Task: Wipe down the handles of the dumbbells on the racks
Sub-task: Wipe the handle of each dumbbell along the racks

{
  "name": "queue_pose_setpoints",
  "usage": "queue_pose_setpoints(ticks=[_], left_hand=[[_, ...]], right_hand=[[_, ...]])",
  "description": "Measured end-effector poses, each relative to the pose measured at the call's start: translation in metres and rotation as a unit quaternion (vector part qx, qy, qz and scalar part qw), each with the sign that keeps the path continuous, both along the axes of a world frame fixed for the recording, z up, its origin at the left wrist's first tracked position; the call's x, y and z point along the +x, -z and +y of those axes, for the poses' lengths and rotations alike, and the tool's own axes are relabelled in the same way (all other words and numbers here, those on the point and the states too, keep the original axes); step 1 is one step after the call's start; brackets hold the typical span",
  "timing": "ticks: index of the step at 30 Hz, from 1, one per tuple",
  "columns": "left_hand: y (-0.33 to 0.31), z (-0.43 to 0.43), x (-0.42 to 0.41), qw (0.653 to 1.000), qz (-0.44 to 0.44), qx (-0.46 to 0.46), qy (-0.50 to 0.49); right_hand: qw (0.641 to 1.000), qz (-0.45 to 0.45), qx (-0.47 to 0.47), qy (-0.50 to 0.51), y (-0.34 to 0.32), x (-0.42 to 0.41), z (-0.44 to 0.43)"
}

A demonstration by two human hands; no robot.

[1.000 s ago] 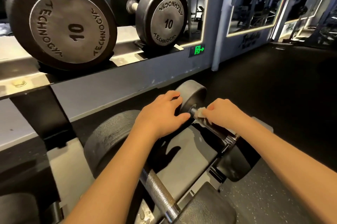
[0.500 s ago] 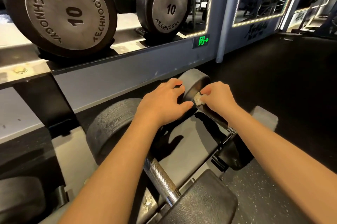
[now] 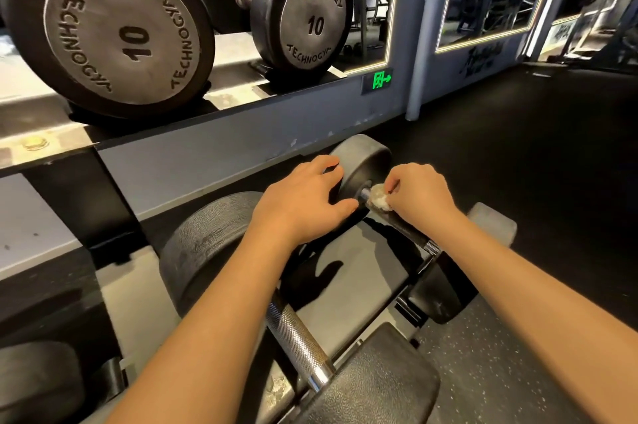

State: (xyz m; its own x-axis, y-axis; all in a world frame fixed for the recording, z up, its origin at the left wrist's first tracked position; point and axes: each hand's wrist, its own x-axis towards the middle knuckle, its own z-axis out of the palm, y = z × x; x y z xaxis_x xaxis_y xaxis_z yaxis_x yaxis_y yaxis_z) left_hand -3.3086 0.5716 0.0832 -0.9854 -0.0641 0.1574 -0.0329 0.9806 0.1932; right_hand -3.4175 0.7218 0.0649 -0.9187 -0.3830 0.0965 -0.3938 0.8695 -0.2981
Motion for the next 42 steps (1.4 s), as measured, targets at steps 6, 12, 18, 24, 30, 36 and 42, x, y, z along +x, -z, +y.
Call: queue_pose_setpoints(ticks=[6,12,18,24,30,36,42], left_hand=[[-0.001,0.0,-0.001,1.0,0.011,0.023,-0.003],[-0.002,0.002,0.001,1.0,0.008,0.018,-0.003],[-0.003,0.004,0.002,1.0,0.008,0.01,0.002],[-0.002,0.003,0.003,1.0,0.013,0.007,0.003],[-0.001,0.002,0.001,1.0,0.012,-0.009,0.003],[0.002,0.001,0.0,1.0,0.016,-0.021,0.002],[0.002,0.001,0.0,1.0,0.021,-0.02,0.006]], right_hand=[[0.999,-0.027,-0.016,-0.015,0.003,-0.001,-0.008],[1.0,-0.008,-0.005,-0.001,0.004,-0.001,-0.02],[0.999,-0.014,0.039,-0.014,-0.001,0.002,0.004],[0.988,-0.039,0.147,0.02,-0.006,0.009,0.012],[0.997,-0.041,0.056,-0.022,-0.008,0.002,-0.005],[0.995,-0.022,-0.072,-0.072,-0.005,0.0,-0.01],[0.99,-0.062,0.119,-0.046,-0.014,0.01,0.02]])
